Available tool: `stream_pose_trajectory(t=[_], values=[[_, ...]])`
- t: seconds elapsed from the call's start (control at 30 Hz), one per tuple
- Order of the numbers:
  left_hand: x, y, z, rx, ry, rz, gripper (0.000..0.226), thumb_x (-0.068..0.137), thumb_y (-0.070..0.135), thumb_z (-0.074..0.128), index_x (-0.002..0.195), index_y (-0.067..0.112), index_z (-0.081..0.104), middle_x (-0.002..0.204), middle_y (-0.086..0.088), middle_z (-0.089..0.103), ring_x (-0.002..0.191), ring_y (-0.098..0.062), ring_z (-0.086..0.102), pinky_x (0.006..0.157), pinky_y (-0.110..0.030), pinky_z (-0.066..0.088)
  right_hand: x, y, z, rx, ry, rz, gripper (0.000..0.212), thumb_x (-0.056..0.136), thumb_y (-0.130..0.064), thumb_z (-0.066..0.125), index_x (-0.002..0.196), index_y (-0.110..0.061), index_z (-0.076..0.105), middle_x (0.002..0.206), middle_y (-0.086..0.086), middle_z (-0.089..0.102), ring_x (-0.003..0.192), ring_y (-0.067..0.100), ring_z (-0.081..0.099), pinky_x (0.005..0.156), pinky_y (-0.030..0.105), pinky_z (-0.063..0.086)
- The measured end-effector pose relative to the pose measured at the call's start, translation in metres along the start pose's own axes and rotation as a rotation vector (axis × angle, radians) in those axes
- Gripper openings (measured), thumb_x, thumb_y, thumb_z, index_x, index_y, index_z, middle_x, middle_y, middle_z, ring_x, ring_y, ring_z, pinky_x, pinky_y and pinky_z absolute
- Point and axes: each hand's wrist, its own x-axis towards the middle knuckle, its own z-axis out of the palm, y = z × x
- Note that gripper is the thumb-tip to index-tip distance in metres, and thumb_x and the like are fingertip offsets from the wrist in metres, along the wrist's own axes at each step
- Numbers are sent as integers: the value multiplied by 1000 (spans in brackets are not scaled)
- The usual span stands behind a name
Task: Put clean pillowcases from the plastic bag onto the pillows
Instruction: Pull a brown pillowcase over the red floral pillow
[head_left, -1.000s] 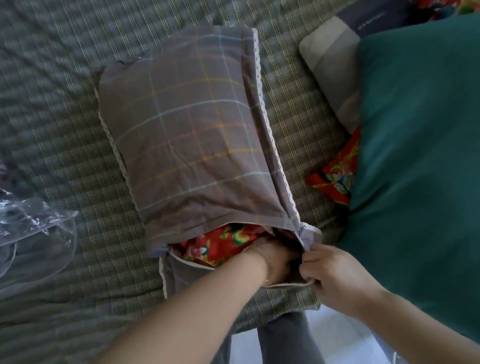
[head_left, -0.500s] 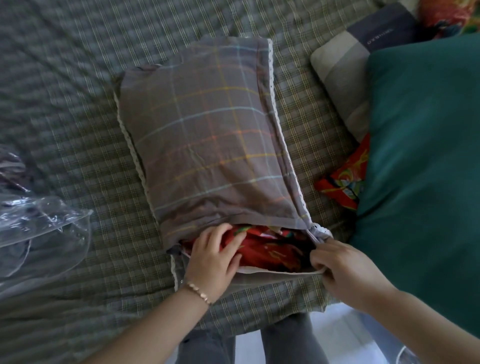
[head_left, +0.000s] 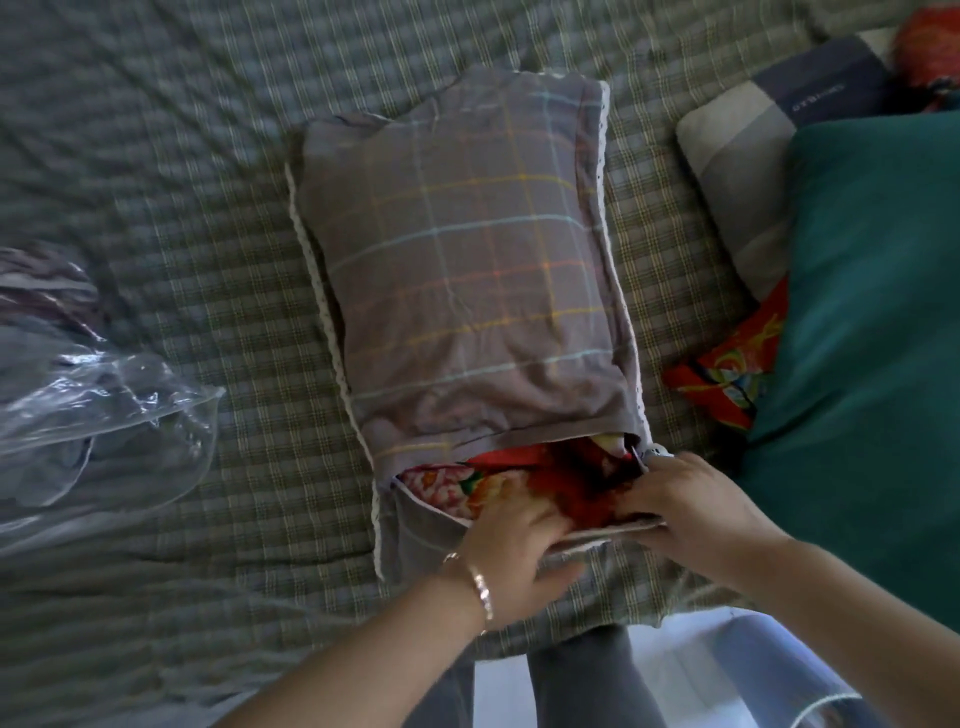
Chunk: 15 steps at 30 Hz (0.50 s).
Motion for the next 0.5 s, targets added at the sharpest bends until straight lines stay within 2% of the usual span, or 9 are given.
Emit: stream_pose_trajectory(t=[0.07,0.13,0.23,0.3,0.33,0.4,0.47,0.5], values=[[-43,-13,-1,85,4,-58,30,80,47,45,84,23,62,80,10,62,73,-8,57,65,-18,51,5,-2,-8,-25,57,-40,21,69,-44,52,64,-34,70,57,-17,57,65,7,51,63,18,30],[-63,-31,-8,127,83,-150,26,79,45,44,69,27,59,68,16,58,66,-3,54,60,-19,49,9,-3,-10,-7,123,-10,28,73,-40,48,68,-28,73,60,-15,59,69,5,47,66,18,28],[-74,-73,-33,304,198,-273,39,79,51,40,53,28,57,58,18,56,63,-8,57,67,-26,46,20,-6,-3,30,219,159,37,81,-42,46,66,-22,72,60,-10,59,64,13,51,66,21,29],[-74,-100,-52,388,215,-273,42,79,50,38,52,28,61,60,16,59,66,-11,60,77,-33,47,30,-7,3,-1,280,269,40,84,-42,45,65,-19,72,62,-7,60,64,21,53,66,30,37],[-71,-109,-59,390,222,-262,41,80,48,39,54,27,62,61,15,60,70,-11,59,81,-35,42,37,-8,5,-31,294,336,38,85,-40,47,67,-18,73,66,-4,64,66,25,55,66,34,40],[-61,-116,-70,301,266,-282,40,81,46,41,57,23,62,59,11,60,72,-13,55,75,-30,37,55,-14,8,-69,268,530,26,90,-31,54,83,-18,75,89,2,70,83,31,55,74,39,40],[-48,-120,-72,119,323,-354,34,83,42,48,62,17,61,61,7,58,69,-18,55,65,-28,43,75,-17,14,-77,130,765,28,94,-32,46,105,-23,70,117,1,63,104,29,47,86,39,36],[-43,-124,-71,8,358,-419,25,83,34,56,69,15,63,68,4,58,71,-21,55,66,-31,47,83,-17,18,-97,49,841,32,96,-33,40,114,-25,65,125,0,57,111,28,43,91,39,35]])
